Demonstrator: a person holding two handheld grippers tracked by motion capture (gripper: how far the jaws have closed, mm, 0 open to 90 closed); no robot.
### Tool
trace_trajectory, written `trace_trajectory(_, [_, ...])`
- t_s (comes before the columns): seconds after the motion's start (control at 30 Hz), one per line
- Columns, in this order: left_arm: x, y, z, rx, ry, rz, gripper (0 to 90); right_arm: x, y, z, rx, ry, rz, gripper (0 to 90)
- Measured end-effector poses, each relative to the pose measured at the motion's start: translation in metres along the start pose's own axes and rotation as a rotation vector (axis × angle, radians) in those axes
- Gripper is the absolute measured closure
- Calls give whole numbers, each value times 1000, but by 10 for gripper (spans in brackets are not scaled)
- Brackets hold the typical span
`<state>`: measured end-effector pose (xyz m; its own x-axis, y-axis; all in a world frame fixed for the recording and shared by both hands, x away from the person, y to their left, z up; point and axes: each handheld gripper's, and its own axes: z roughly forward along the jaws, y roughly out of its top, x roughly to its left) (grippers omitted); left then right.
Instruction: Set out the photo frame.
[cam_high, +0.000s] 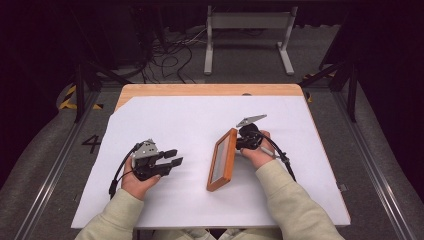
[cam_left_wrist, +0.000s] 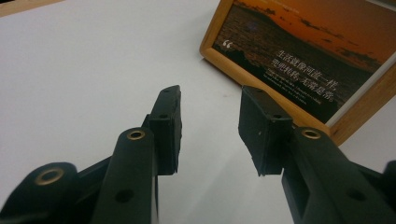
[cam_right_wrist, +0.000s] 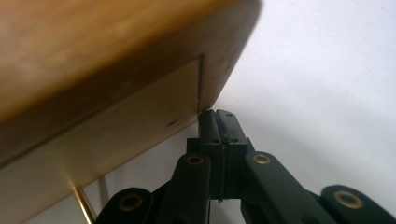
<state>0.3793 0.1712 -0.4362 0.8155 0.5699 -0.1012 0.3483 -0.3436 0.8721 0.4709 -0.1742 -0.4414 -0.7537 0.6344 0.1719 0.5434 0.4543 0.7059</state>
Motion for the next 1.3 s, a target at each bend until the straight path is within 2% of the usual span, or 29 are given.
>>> trace_trajectory(0.23, [0,0,-1,-2,-1,4,596,4,11,14,-1,27,-36,900])
trace_trajectory(0.37, [1,0,-1,-4,-2,0,594,4,13,13,-6,19,-38,900])
trace_trajectory(0.5, [1,0,-1,-1,5,-2,544,2,13,3,4,-11,-17,887])
trace_trajectory(0.53, [2,0,-2,-2,18,-9,519,3,13,-7,7,-46,-7,844])
trace_trajectory(0.57, [2,0,-2,-1,21,-10,505,4,12,-13,11,-61,-5,827])
trace_trajectory(0.63, [3,0,-3,0,24,-6,500,4,12,-16,9,-64,-3,818])
trace_trajectory(0.73, [5,-1,-4,3,37,-13,489,9,15,-34,26,-105,-32,778])
trace_trajectory(0.83, [6,-1,-5,3,48,-13,475,16,20,-51,23,-110,-34,710])
trace_trajectory(1.07, [5,0,-5,6,48,-12,445,30,27,-73,35,-124,-53,610])
trace_trajectory(1.2, [6,0,-5,5,46,-21,409,38,30,-83,37,-84,-37,583])
trace_trajectory(1.3, [6,0,-6,4,44,-26,396,45,33,-90,33,-74,-23,522])
